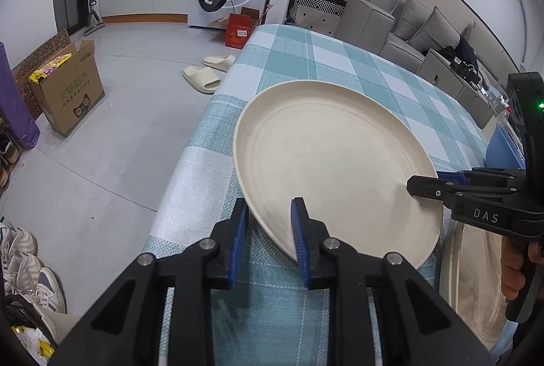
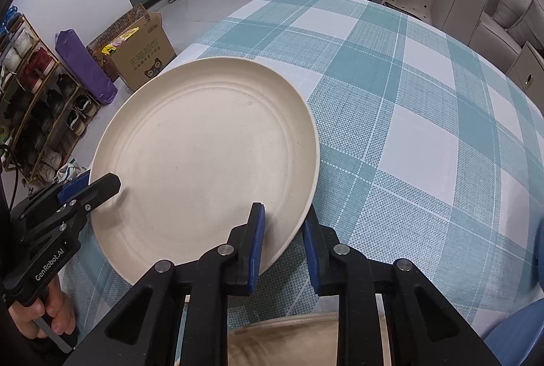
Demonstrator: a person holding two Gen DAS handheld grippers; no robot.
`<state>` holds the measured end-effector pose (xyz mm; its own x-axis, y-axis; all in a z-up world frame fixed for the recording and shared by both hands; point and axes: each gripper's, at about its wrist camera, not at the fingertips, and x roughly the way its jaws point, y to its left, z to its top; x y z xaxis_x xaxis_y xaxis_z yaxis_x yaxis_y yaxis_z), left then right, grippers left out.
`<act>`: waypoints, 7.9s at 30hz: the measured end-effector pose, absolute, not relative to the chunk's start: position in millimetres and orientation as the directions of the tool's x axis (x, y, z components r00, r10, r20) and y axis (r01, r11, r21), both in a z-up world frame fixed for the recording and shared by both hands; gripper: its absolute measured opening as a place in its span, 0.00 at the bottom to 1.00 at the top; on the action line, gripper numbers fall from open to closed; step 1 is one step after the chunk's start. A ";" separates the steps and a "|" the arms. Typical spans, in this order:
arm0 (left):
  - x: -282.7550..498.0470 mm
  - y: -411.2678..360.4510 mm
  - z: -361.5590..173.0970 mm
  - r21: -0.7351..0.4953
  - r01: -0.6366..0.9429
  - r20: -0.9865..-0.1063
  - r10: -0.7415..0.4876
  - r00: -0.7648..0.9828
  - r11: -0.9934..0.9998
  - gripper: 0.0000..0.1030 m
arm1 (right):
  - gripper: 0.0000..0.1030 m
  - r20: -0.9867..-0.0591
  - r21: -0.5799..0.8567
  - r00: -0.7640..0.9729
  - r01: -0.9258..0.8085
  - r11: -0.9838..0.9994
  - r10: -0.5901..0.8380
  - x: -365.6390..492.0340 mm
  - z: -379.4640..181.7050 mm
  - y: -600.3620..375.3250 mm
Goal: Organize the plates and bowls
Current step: 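Lift the cream plate with the right gripper, tilting it up, then carry the plate with the right gripper toward the plates beside the blue bowls, then lower the plate onto the cream plate stack and open the right gripper, then withdraw the right gripper from the stack toward the blue bowls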
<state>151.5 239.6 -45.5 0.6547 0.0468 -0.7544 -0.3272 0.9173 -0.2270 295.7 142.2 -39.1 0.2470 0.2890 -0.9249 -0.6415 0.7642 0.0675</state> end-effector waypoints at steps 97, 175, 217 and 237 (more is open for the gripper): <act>131.9 139.7 8.5 -0.123 -0.107 -0.715 -0.014 0.699 0.987 0.22 | 0.21 -0.880 0.049 0.358 -0.584 0.810 0.311 238.8 30.3 17.3; 100.4 76.4 -5.0 -0.050 0.022 -0.755 -0.052 0.653 0.999 0.22 | 0.22 -0.886 0.050 0.362 -0.544 0.838 0.289 172.7 6.7 -52.6; 99.9 58.1 -13.4 0.012 0.080 -0.788 -0.039 0.615 0.997 0.29 | 0.50 -0.913 -0.156 0.392 -0.595 0.788 0.116 150.7 -6.2 -39.6; 98.8 66.2 -4.2 -0.047 0.050 -0.769 -0.068 0.635 0.998 0.53 | 0.83 -0.900 -0.045 0.373 -0.592 0.805 0.224 151.4 -0.6 -53.9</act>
